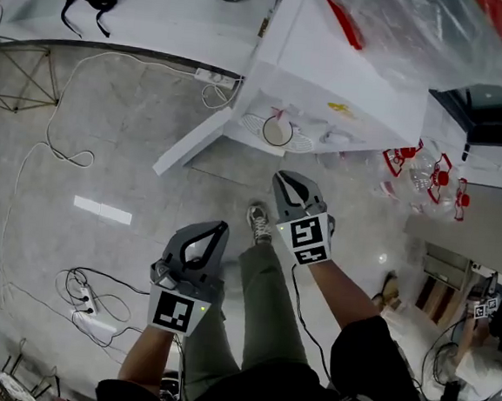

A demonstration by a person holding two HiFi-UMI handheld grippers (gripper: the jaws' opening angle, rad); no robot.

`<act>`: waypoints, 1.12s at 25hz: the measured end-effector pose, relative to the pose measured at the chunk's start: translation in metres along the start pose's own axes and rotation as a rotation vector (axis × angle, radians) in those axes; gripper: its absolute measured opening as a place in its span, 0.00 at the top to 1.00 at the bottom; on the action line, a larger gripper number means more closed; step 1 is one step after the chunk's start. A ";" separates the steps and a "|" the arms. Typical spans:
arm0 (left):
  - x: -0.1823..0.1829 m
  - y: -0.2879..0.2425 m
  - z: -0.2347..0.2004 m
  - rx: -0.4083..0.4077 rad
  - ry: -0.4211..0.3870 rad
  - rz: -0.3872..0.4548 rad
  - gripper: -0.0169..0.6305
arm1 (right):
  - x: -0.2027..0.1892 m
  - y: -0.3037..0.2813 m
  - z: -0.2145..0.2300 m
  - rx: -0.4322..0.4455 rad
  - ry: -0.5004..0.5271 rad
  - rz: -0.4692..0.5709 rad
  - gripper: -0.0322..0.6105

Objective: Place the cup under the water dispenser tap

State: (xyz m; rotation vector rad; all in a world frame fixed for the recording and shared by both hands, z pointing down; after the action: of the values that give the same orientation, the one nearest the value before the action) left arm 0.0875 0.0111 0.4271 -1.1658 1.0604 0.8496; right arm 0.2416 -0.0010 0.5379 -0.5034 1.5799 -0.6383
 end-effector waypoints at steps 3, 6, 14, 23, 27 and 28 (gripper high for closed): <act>0.016 0.008 0.005 -0.009 -0.023 0.011 0.94 | 0.009 0.030 -0.012 -0.006 -0.076 0.040 0.87; 0.040 0.022 0.010 -0.012 -0.058 0.034 0.94 | 0.021 0.066 -0.022 -0.019 -0.150 0.083 0.87; 0.111 0.071 0.020 0.038 -0.056 0.107 0.94 | 0.066 0.178 -0.038 -0.072 -0.249 0.207 0.88; 0.172 0.126 0.049 0.070 0.013 0.146 0.94 | 0.100 0.284 -0.067 -0.089 -0.335 0.298 0.87; 0.190 0.151 0.060 0.081 -0.001 0.156 0.94 | 0.111 0.320 -0.082 -0.101 -0.364 0.343 0.88; 0.192 0.157 0.062 0.078 -0.013 0.153 0.94 | 0.114 0.327 -0.085 -0.105 -0.375 0.358 0.88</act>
State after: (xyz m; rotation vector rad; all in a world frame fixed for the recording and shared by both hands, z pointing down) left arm 0.0113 0.1031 0.2012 -1.0221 1.1727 0.9251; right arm 0.1610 0.1777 0.2401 -0.3784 1.3047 -0.1752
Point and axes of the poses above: the fingertips, and each gripper's own axes: y backward along the fingers, z to its right, x out of its top, the point moved 2 cm from there along y, backward along the fingers, and after that the axes turned 5 degrees about -y, right-handed, at the moved point
